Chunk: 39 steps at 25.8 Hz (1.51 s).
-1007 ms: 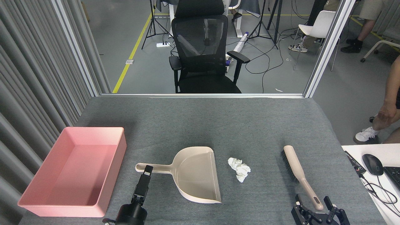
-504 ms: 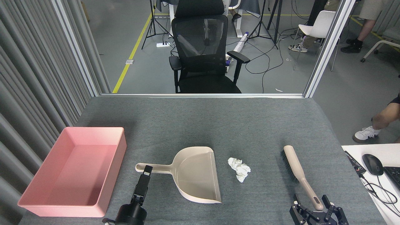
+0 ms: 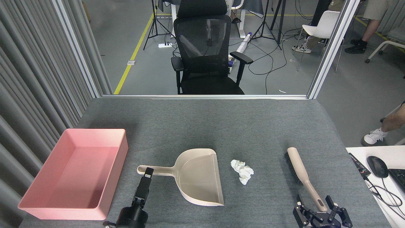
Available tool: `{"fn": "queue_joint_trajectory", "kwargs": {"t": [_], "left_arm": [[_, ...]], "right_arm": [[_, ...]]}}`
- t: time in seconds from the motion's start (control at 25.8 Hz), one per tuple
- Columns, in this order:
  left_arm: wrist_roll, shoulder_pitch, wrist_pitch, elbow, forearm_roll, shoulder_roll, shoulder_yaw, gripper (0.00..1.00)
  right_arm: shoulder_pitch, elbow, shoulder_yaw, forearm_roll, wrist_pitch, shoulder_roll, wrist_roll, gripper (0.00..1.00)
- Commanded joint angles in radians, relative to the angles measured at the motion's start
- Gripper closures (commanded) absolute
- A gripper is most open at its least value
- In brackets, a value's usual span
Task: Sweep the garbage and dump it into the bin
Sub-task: 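Grasp the dustpan handle with the left gripper and the brush handle with the right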
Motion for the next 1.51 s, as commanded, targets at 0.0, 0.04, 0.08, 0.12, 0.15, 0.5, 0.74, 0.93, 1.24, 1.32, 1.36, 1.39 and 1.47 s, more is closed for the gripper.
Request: {"fn": "queue_joint_trajectory", "kwargs": {"t": [0.0,0.04,0.08,0.12,0.15,0.5,0.74,0.93,1.24,1.32,1.36,1.39,1.47], "left_arm": [[0.000,0.001,0.000,0.001,0.000,0.000,0.001,0.01],[0.000,-0.001,0.000,0.001,0.000,0.000,0.001,0.01],[0.000,-0.001,0.000,0.001,0.000,0.000,0.001,0.01],[0.000,-0.001,0.000,0.001,0.000,0.000,0.001,0.01],[0.000,-0.001,0.000,0.001,0.000,0.000,0.001,0.01],[0.000,-0.001,0.000,-0.001,0.000,0.001,0.009,0.01],[0.000,-0.001,0.000,-0.001,0.000,0.001,0.009,0.01],[0.000,-0.001,0.000,-0.001,0.000,0.001,0.009,0.01],[0.000,-0.001,0.000,-0.001,0.000,0.001,0.009,0.01],[0.000,-0.001,0.000,-0.001,0.000,0.001,0.009,0.01],[0.000,-0.001,0.000,-0.002,0.000,0.001,0.009,0.01],[0.000,-0.001,0.000,-0.002,0.000,0.001,0.009,0.01],[0.000,-0.001,0.000,-0.001,0.000,0.001,0.012,0.01]], "right_arm": [[0.000,0.000,0.000,0.001,0.000,-0.001,0.000,0.08],[0.000,0.000,-0.002,0.001,0.000,-0.001,0.000,0.09],[0.000,0.000,0.000,0.001,0.000,-0.001,0.000,0.10],[0.000,0.000,0.000,0.001,-0.002,-0.003,0.000,0.13],[0.001,0.000,0.000,0.001,-0.002,-0.003,0.001,0.15],[0.000,0.028,0.000,-0.001,-0.002,-0.001,0.001,0.18],[-0.006,0.028,-0.002,-0.002,-0.002,-0.001,0.001,0.19],[-0.012,0.028,-0.002,-0.002,-0.002,-0.006,0.013,0.19],[-0.026,0.034,0.000,-0.002,-0.003,-0.006,0.035,0.20],[-0.026,0.034,0.000,-0.002,-0.003,-0.006,0.035,0.20],[-0.026,0.034,0.000,-0.001,-0.003,-0.006,0.035,0.20],[-0.026,0.034,0.000,-0.002,-0.005,-0.006,0.035,0.20],[-0.026,0.034,0.000,-0.001,-0.006,-0.006,0.035,0.21]]}}
